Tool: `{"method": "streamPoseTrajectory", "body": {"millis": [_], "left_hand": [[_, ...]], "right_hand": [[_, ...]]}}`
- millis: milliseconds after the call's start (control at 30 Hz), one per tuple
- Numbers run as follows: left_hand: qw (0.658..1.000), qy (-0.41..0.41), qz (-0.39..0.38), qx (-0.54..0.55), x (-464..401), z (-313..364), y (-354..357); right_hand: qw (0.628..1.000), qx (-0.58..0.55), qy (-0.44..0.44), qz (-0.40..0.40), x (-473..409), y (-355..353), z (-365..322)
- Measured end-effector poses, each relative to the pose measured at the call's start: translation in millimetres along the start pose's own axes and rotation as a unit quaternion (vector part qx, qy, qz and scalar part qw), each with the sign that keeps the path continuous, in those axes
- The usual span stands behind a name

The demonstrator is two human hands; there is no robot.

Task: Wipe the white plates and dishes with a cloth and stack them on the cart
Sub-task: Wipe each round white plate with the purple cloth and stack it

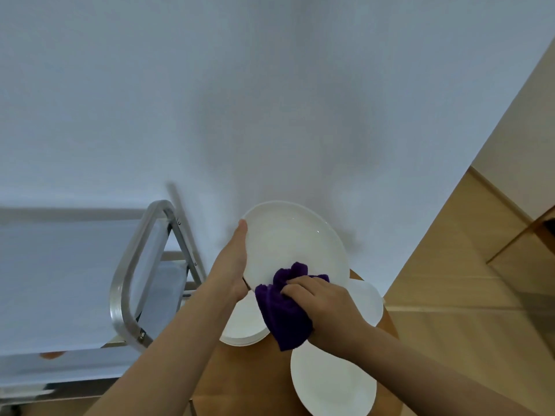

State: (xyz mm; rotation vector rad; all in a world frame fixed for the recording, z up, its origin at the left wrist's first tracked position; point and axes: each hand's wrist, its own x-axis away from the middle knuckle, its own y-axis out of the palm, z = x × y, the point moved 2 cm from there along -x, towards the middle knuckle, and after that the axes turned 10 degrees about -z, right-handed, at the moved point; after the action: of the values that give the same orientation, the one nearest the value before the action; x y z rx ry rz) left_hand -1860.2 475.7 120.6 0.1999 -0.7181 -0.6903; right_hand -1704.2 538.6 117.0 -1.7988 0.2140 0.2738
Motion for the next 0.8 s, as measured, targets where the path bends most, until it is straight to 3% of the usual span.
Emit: {"method": "streamPoseTrajectory", "body": {"millis": [67, 133, 200, 267, 367, 467, 567, 633, 700, 800], "left_hand": [[0.997, 0.005, -0.034, -0.063, 3, 14, -2], [0.982, 0.01, -0.104, -0.16, 6, 25, -7], [0.956, 0.019, -0.149, -0.252, 7, 27, -12], [0.956, 0.032, -0.123, -0.263, 3, 19, -20], [0.993, -0.007, -0.032, -0.117, -9, -13, -30], [0.994, -0.039, -0.067, 0.079, -17, -35, -23], [0.993, -0.014, -0.002, 0.116, -18, -23, -28], [0.994, 0.037, 0.048, 0.088, -16, -11, -34], [0.99, 0.095, 0.094, 0.032, -15, 2, -40], [0.968, 0.164, 0.154, -0.112, -9, 22, -40]], "right_hand": [[0.997, -0.067, -0.011, 0.033, -6, -11, -2], [0.978, -0.189, 0.064, 0.065, -13, -29, -1], [0.898, -0.379, 0.185, 0.125, -19, -47, 10], [0.769, -0.575, 0.23, 0.157, -20, -56, 27], [0.635, -0.717, 0.23, 0.173, -21, -57, 35], [0.57, -0.762, 0.257, 0.17, -20, -43, 32], [0.557, -0.756, 0.291, 0.18, -13, -31, 37], [0.591, -0.711, 0.331, 0.188, -4, -24, 44], [0.649, -0.621, 0.388, 0.207, 3, -17, 53], [0.672, -0.577, 0.369, 0.281, -4, -25, 53]]}}
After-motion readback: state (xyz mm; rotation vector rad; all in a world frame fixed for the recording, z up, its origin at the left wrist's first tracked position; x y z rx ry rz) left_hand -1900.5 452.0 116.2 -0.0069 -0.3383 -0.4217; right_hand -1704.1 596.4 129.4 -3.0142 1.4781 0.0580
